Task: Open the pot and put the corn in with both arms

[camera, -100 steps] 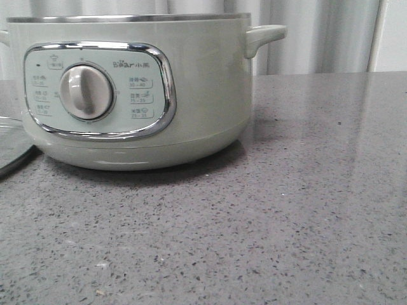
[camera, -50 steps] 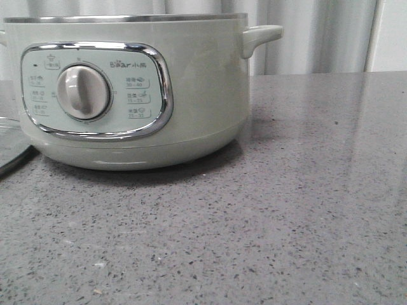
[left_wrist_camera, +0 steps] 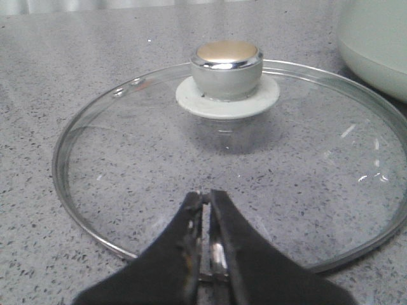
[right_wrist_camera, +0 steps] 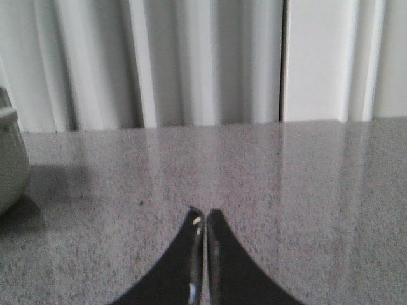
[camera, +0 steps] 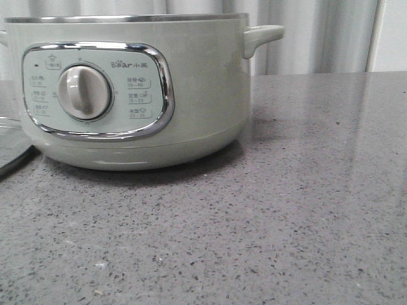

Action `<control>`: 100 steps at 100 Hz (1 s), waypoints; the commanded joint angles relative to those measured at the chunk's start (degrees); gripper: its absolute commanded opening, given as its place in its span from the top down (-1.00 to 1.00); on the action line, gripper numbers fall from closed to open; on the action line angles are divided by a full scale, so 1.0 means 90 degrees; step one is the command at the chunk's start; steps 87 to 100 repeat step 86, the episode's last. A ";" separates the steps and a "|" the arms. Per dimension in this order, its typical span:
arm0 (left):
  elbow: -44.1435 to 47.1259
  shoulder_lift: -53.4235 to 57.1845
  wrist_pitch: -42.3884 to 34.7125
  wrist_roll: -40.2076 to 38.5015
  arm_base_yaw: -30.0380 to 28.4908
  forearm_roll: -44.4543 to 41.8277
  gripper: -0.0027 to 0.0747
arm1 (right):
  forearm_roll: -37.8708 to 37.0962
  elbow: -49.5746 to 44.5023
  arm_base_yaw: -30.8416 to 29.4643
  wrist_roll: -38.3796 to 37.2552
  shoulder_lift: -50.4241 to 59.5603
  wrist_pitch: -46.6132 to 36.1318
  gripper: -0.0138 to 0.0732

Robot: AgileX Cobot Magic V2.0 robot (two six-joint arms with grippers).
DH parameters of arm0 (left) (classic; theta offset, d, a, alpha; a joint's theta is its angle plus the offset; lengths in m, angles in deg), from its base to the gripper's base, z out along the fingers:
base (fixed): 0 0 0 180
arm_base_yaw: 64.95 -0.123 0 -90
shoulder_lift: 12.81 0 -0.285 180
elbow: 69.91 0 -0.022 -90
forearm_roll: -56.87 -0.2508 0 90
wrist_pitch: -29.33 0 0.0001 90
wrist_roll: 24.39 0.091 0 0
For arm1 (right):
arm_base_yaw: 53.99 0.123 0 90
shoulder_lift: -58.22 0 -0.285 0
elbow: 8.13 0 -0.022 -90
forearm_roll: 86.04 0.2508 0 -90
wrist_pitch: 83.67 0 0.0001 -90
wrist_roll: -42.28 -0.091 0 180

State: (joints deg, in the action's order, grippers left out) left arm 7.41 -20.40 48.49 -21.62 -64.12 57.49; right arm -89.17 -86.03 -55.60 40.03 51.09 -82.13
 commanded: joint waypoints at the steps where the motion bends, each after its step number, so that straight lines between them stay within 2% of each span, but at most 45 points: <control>1: 0.0042 0.0219 -0.0259 -0.0063 0.0041 -0.0008 0.98 | 0.0348 -0.0128 -0.0039 0.0538 0.0112 0.0123 0.85; 31: 0.0042 0.0219 -0.0259 -0.0063 0.0041 -0.0008 0.98 | 0.0290 -0.0128 -0.0039 0.0550 0.0112 0.1727 0.85; 100: 0.0042 0.0219 -0.0259 -0.0063 0.0041 -0.0008 0.98 | 0.0290 -0.0128 -0.0039 0.0550 0.0125 0.1668 0.85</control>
